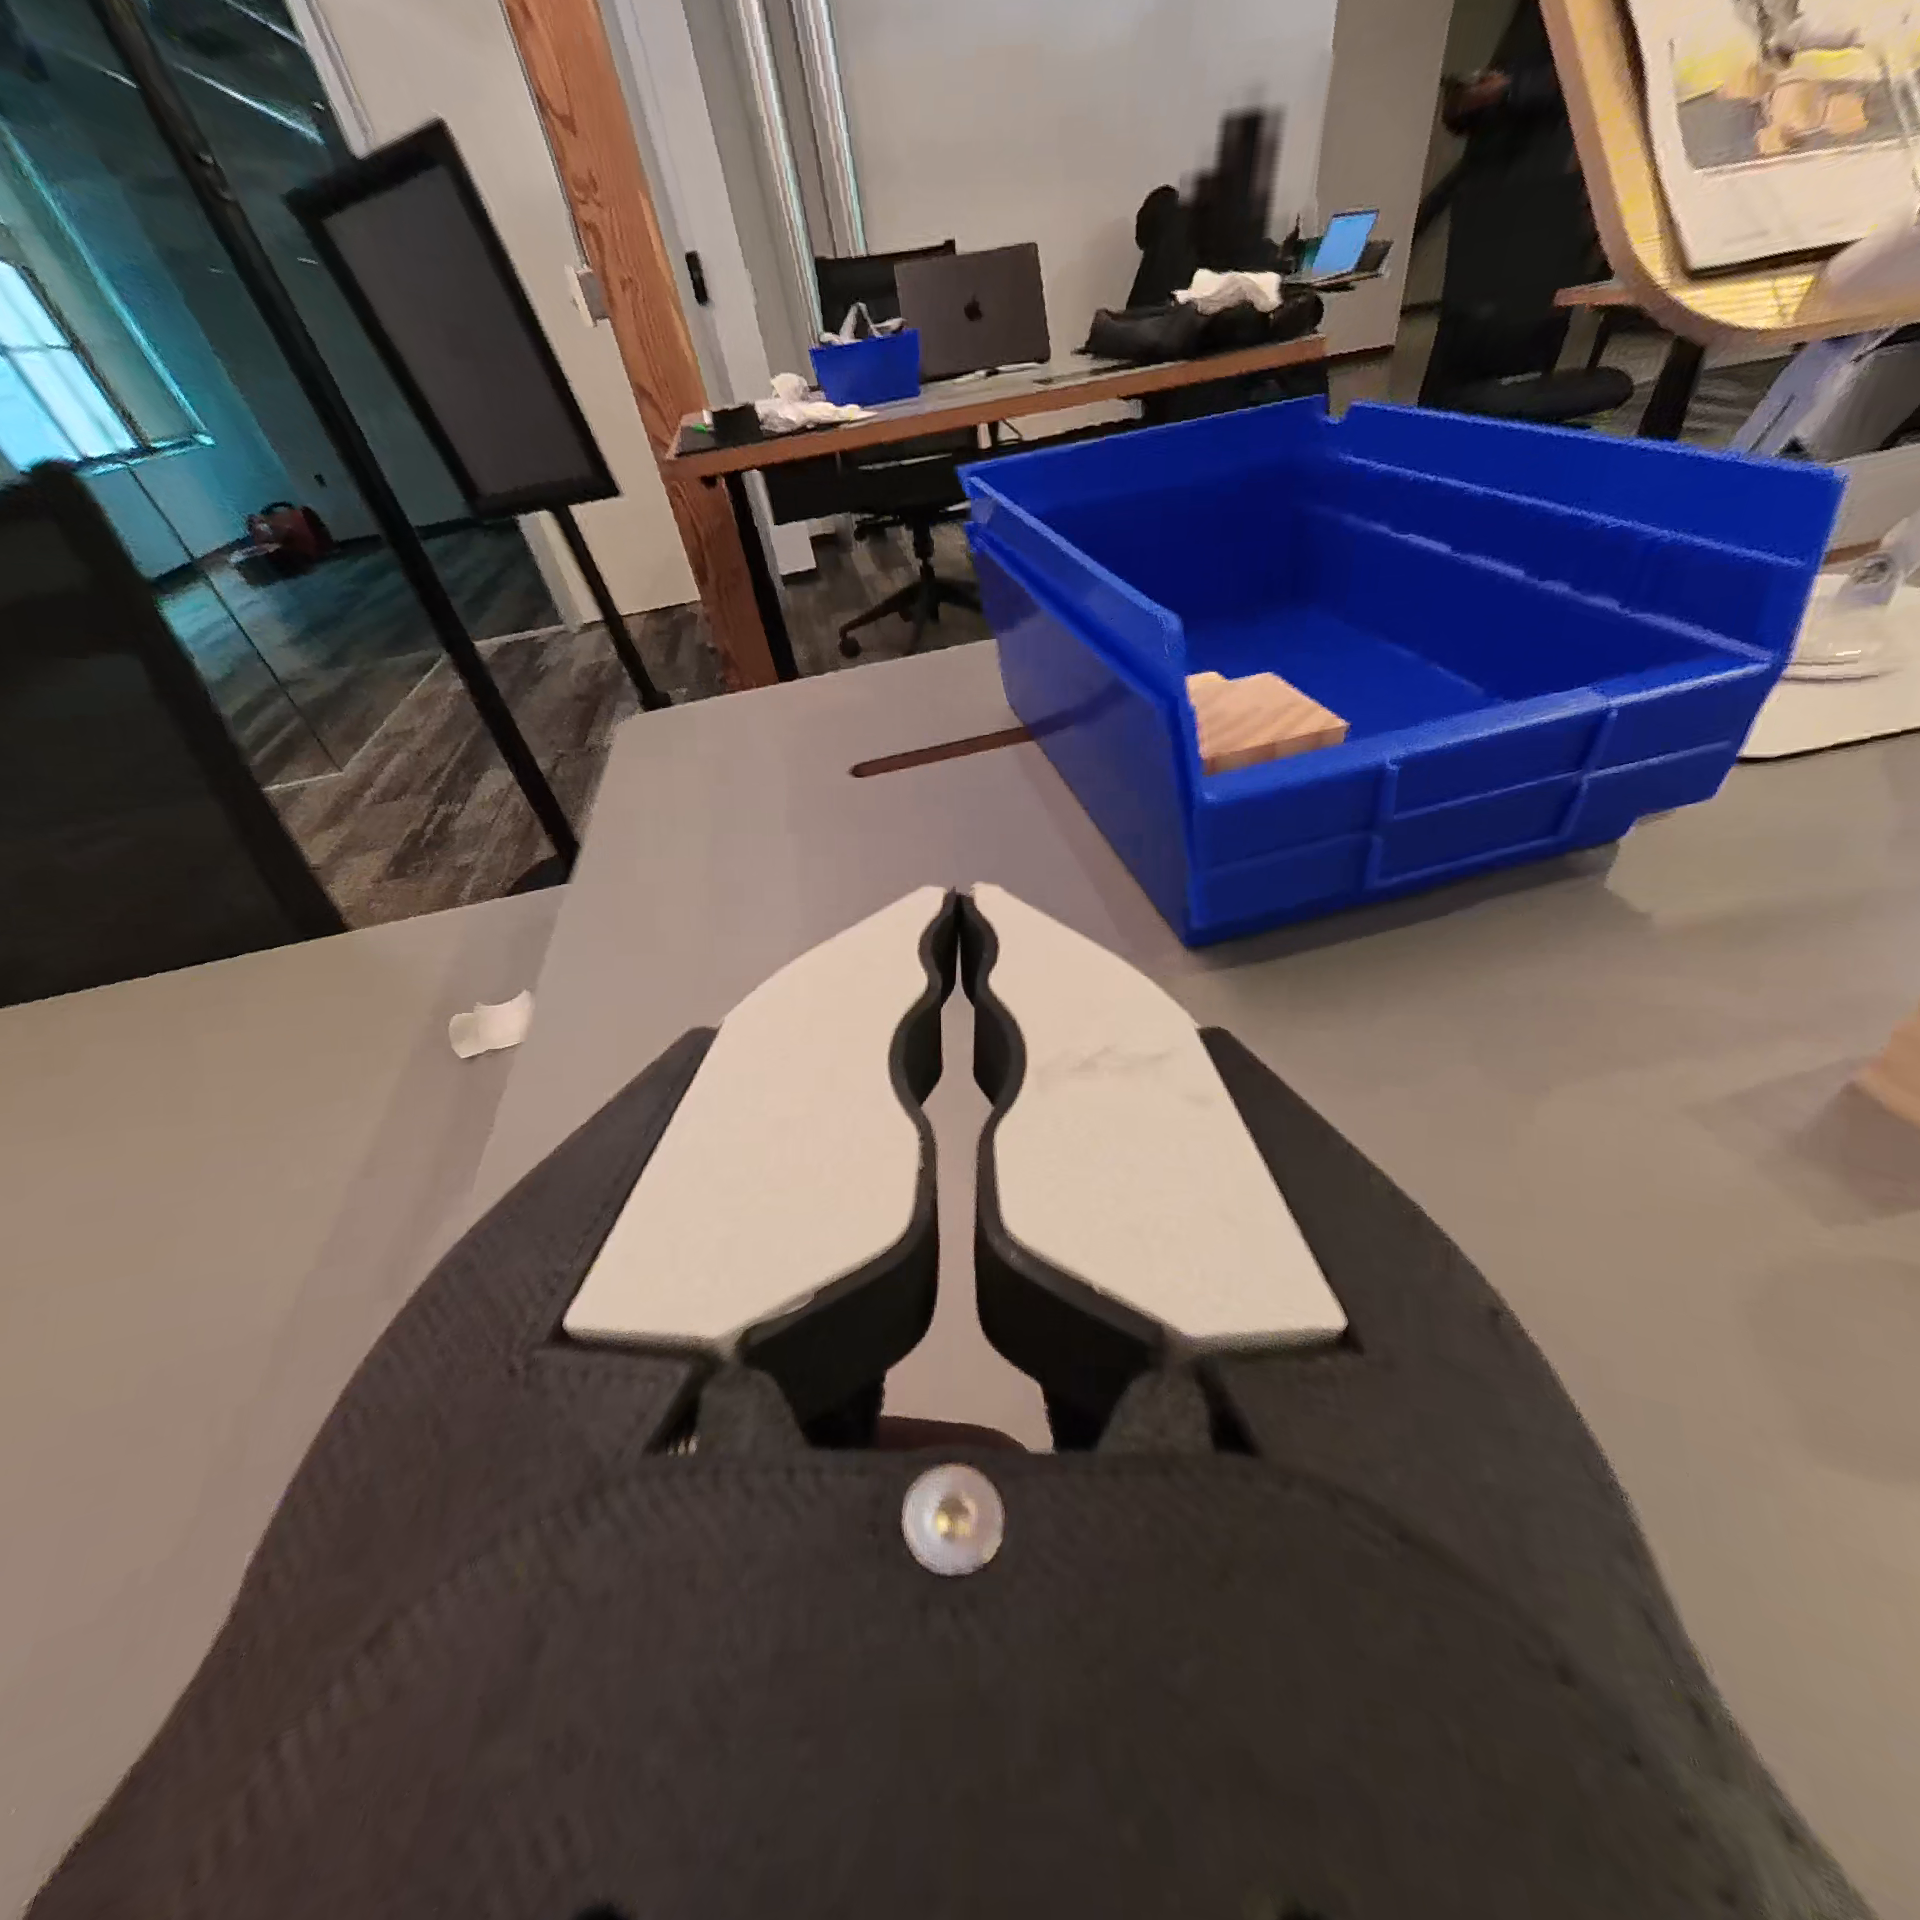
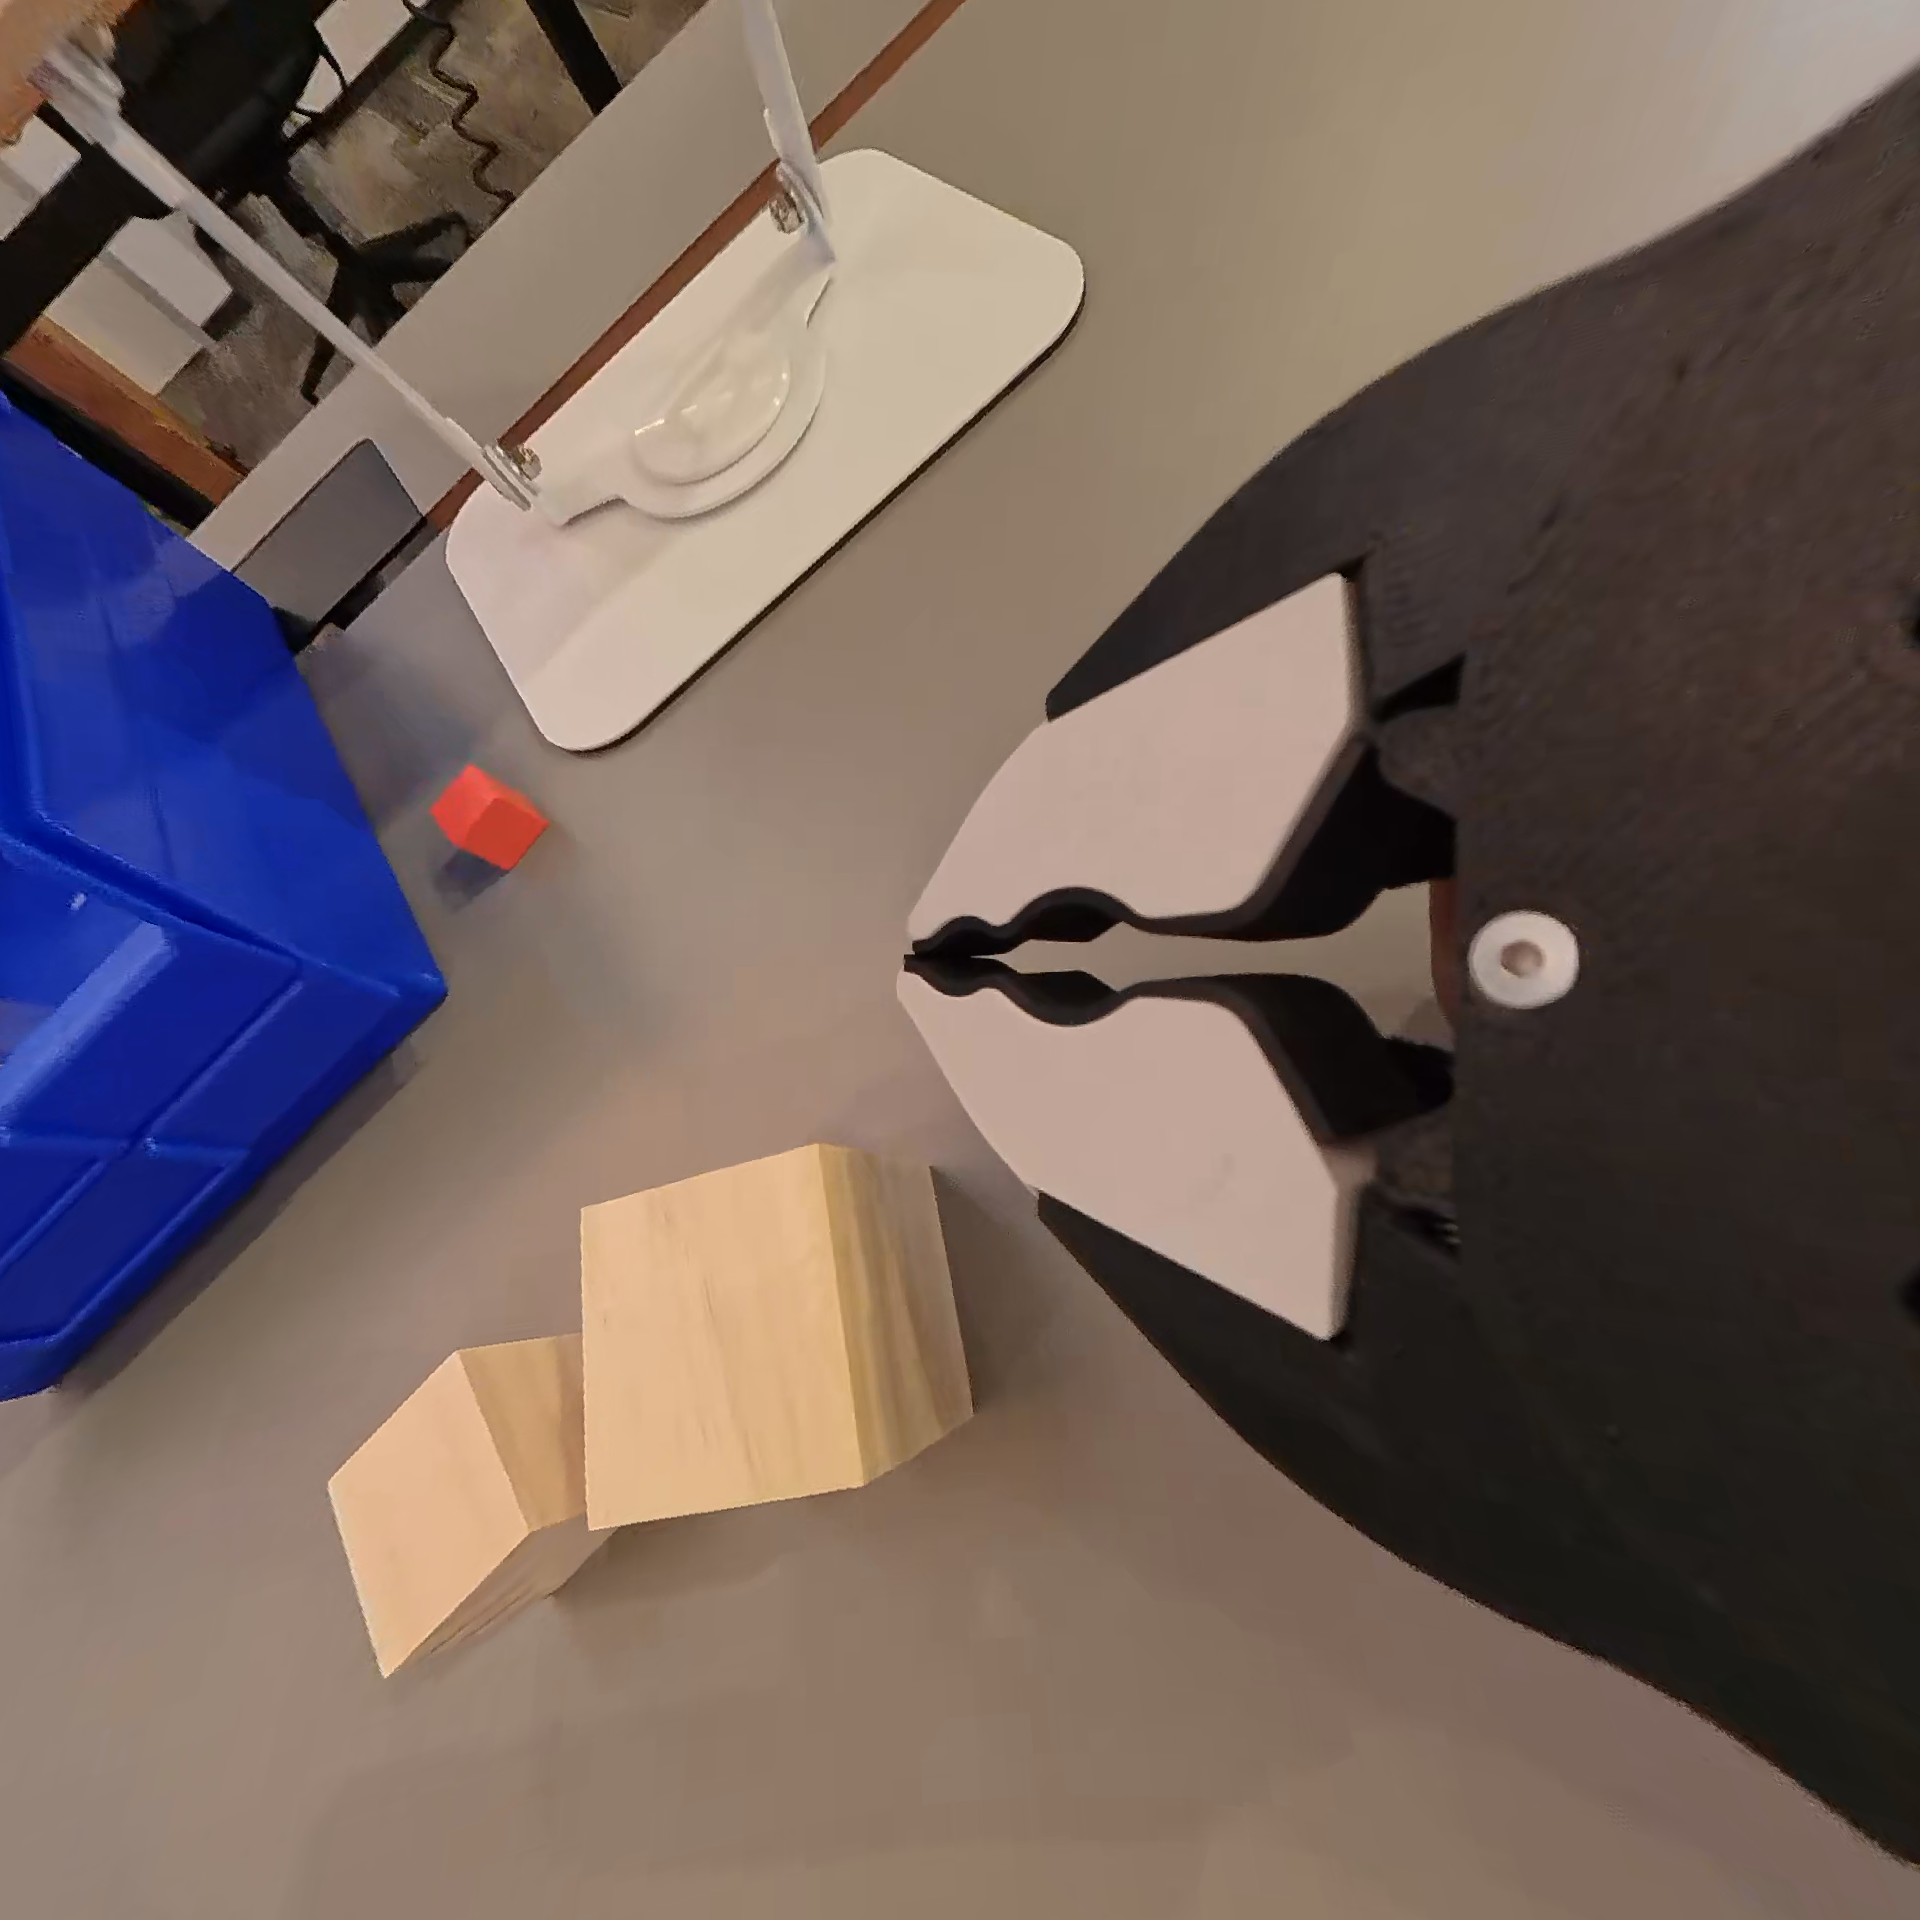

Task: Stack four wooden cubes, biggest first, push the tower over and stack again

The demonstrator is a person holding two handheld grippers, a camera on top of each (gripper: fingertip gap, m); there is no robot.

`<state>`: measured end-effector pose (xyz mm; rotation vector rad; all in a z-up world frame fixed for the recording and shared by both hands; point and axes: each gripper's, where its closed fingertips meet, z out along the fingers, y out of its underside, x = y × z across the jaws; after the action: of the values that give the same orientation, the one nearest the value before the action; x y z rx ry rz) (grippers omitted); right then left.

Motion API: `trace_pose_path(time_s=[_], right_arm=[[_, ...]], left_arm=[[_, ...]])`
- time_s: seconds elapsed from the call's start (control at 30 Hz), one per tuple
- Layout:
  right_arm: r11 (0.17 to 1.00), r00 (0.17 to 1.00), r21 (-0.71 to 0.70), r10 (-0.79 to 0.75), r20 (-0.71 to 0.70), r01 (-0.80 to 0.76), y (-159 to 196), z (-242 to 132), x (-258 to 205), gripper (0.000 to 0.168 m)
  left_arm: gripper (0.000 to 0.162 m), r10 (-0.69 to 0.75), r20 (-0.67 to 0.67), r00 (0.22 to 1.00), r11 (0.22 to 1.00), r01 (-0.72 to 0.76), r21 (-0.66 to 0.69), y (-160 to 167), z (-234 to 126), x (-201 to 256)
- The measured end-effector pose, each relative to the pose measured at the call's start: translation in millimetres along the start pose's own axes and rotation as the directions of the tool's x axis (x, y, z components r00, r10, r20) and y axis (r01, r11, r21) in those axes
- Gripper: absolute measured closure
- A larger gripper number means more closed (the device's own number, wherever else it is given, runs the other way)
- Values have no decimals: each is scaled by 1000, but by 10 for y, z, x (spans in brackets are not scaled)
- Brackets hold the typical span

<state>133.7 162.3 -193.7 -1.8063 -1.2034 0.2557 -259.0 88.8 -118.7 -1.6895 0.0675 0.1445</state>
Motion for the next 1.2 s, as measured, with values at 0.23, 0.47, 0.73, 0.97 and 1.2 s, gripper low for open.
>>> trace_pose_path(time_s=[0.23,0.47,0.73,0.97,1.2], right_arm=[[997,1000,78,22,14,-23,-133,-197,50,168],[982,995,178,-70,72,57,-566,-376,-291,168],[986,981,162,-57,186,27,-563,-325,-330,168],[992,954,111,-84,287,54,-453,-247,-530,140],[999,949,42,-43,312,31,-185,-168,-526,97]], left_arm=[[162,6,31,999,999,-5,-45,158,-270,-365],[162,31,130,991,993,-15,-117,548,-503,-766],[162,144,117,983,978,-124,-166,605,-436,-686],[162,124,124,985,986,-107,-130,561,-456,-708],[162,95,49,994,990,-89,-111,404,-449,-496]])
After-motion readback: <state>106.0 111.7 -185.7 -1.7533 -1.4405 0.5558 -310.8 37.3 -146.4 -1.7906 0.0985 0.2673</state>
